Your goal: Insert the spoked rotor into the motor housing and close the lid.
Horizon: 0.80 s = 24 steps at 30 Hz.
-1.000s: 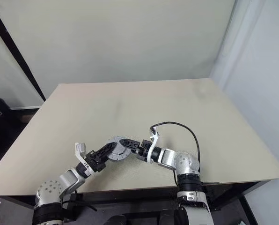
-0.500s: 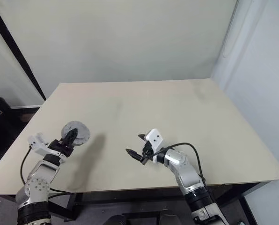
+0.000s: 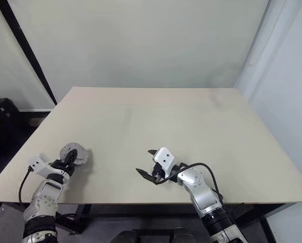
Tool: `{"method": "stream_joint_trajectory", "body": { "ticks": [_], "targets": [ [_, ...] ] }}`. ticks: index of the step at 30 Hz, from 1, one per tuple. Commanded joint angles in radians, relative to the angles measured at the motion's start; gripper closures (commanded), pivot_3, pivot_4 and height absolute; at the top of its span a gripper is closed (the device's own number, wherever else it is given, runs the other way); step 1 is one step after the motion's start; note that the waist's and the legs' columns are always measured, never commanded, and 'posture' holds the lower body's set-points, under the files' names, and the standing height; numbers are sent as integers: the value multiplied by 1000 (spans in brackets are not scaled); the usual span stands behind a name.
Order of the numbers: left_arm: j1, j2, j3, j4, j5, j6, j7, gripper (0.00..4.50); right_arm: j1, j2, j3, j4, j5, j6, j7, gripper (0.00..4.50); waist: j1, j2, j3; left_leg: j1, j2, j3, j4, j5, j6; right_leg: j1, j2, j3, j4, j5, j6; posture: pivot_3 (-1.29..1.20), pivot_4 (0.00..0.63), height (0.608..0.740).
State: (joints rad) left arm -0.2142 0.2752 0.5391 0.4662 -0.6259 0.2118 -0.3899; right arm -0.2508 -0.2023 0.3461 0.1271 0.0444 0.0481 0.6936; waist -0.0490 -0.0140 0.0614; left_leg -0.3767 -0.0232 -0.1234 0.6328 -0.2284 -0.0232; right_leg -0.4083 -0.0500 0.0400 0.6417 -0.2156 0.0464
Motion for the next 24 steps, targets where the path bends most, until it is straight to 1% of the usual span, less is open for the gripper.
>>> {"method": "stream_joint_trajectory", "body": {
  "ticks": [1,4,6,7,9,11,12,19,24],
  "targets": [
    [-46,8,5,-13,-7,-35,-21,2496,-6,2,-3,-47,-5,-13,-7,0,0,0,0,0,0,0,0,0,0,0,0,0,0,0,0,0,0,740],
    [-48,7,-1,1,3,-27,-7,2496,-9,3,-2,-46,-10,-14,-7,0,0,0,0,0,0,0,0,0,0,0,0,0,0,0,0,0,0,740],
    [-45,11,-10,14,15,-16,1,1777,-14,5,-1,-45,-13,-15,-9,0,0,0,0,0,0,0,0,0,0,0,0,0,0,0,0,0,0,740],
    [-44,12,-13,18,18,-13,1,1549,-15,6,-1,-45,-14,-15,-9,0,0,0,0,1,0,0,0,0,0,0,0,0,0,1,0,0,0,740],
    [-41,15,-7,23,35,-13,35,892,-16,4,1,-45,-18,-16,-8,0,0,0,0,1,0,0,0,0,0,1,0,0,1,1,0,0,0,740],
    [-39,18,-1,30,57,-27,76,121,-17,4,2,-45,-21,-16,-7,0,0,-1,0,2,0,0,1,0,0,2,0,0,1,1,0,0,0,740],
    [-38,18,3,32,66,-36,95,21,-18,4,3,-43,-21,-16,-7,0,0,-1,0,1,0,0,1,0,0,2,0,0,1,1,0,0,0,740],
    [-5,27,-18,6,137,-60,157,21,-21,6,7,-27,-27,-18,-7,0,0,-1,-1,1,0,0,3,0,0,2,0,0,1,2,1,0,0,740],
    [39,13,-32,-90,182,-90,218,21,-24,7,5,-16,-33,-25,-7,0,0,-1,-1,1,0,0,4,0,0,2,0,0,1,3,1,0,0,740]
  ]
}}
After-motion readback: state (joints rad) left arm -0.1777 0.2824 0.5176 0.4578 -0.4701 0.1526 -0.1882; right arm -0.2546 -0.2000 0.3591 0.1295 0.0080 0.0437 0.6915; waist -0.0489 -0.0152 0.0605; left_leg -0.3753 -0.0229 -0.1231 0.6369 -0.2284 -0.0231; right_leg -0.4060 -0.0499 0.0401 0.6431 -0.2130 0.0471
